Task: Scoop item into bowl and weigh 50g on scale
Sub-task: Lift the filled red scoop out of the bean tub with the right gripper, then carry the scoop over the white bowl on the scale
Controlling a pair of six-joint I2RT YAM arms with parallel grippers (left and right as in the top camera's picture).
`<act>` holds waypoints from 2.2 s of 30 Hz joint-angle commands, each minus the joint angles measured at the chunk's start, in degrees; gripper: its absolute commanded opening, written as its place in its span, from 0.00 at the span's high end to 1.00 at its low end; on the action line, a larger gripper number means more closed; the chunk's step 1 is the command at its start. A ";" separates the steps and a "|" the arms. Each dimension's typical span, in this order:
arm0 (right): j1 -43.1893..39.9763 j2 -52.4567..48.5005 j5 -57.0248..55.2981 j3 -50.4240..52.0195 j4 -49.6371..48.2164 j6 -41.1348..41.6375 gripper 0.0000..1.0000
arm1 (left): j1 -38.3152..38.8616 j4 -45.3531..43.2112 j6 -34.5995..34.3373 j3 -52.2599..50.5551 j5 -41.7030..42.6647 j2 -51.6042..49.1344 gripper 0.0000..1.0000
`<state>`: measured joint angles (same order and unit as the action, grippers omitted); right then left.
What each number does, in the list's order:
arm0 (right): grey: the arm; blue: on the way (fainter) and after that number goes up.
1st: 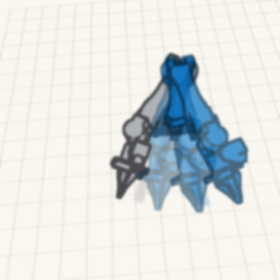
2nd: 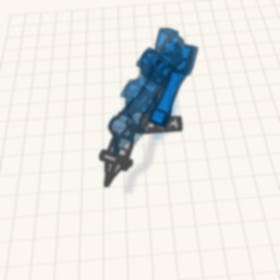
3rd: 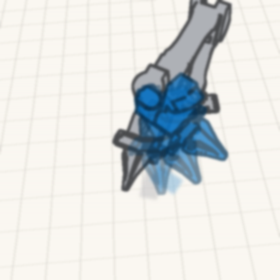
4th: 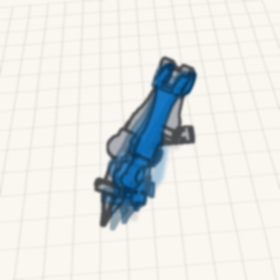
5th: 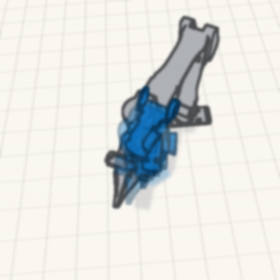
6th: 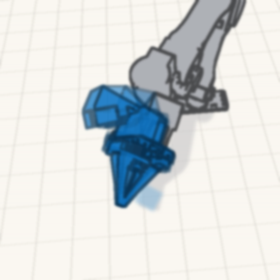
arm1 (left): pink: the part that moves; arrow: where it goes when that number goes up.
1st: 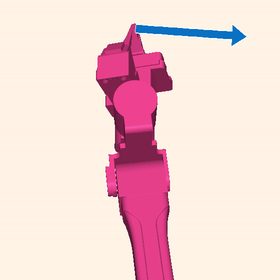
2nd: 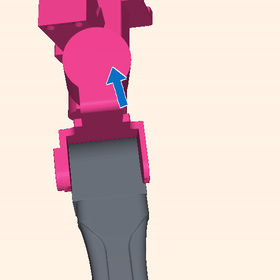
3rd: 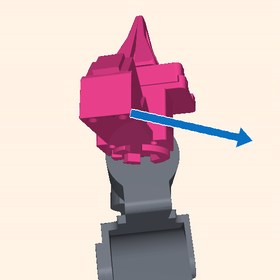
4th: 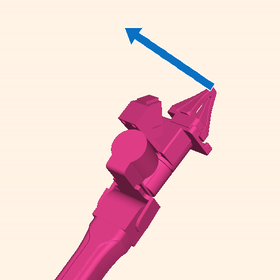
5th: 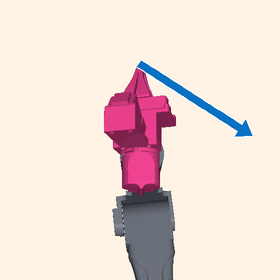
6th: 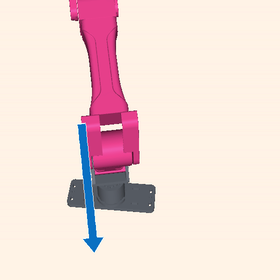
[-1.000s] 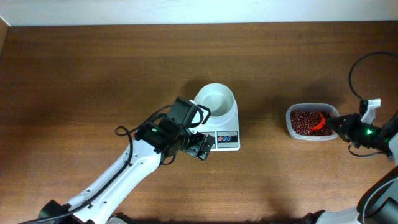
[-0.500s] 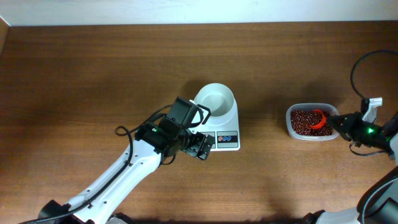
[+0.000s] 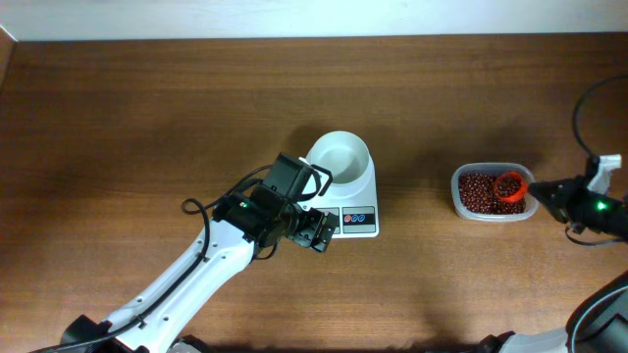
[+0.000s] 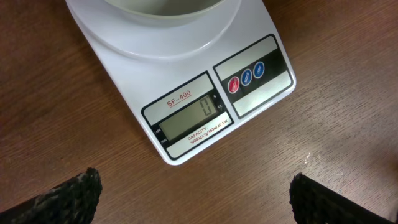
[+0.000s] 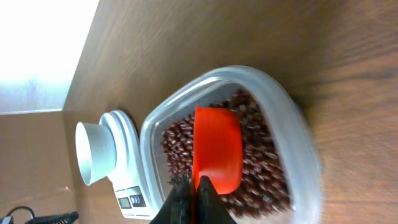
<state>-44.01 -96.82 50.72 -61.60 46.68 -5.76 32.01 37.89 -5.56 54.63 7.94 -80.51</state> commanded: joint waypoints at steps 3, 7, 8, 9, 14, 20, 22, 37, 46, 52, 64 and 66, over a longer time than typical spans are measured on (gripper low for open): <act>-1.42 -0.42 2.01 -1.36 1.16 -1.16 0.96 | -0.15 -0.11 0.90 -0.42 -0.24 -0.13 0.01; -1.40 -0.42 4.59 -1.42 1.18 -1.14 0.96 | -0.15 -0.11 0.90 -0.42 -0.24 -0.13 0.01; -1.40 -0.42 4.63 -1.42 1.18 -1.11 0.96 | -0.15 -0.11 0.90 -0.42 -0.24 -0.13 0.01; -1.40 -0.42 5.51 -1.42 1.18 -1.14 0.96 | -0.15 -0.11 0.90 -0.42 -0.24 -0.13 0.01; -1.40 -0.42 9.11 -1.49 1.38 -1.09 0.96 | -0.15 -0.11 0.90 -0.42 -0.24 -0.13 0.01; -1.40 -0.42 12.92 -1.75 1.97 -1.07 0.96 | -0.15 -0.11 0.90 -0.42 -0.24 -0.13 0.01; -1.38 -0.42 13.16 -2.40 2.86 -0.94 0.96 | -0.15 -0.11 0.90 -0.42 -0.24 -0.13 0.01; 9.92 -0.42 19.41 -3.34 2.58 3.43 0.96 | -0.15 -0.11 0.90 -0.42 -0.22 -0.13 0.01; 24.04 -0.42 19.34 -3.34 -13.22 20.59 0.96 | -0.13 -0.11 0.90 -0.42 -0.24 -0.13 0.01; 33.48 -0.42 19.06 -3.34 -27.52 34.91 0.96 | -0.15 -0.11 0.90 -0.42 -0.22 -0.13 0.01; 48.43 -0.42 -1.40 -3.34 -31.12 34.82 0.96 | -0.15 -0.11 0.90 -0.42 -0.24 -0.13 0.01; 50.86 -0.42 -6.49 -3.34 -31.15 31.26 0.96 | -0.15 -0.11 0.90 -0.42 -0.24 -0.13 0.01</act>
<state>4.58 -96.82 51.37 -64.10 15.97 30.00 32.01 37.87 -5.56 54.59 7.94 -80.51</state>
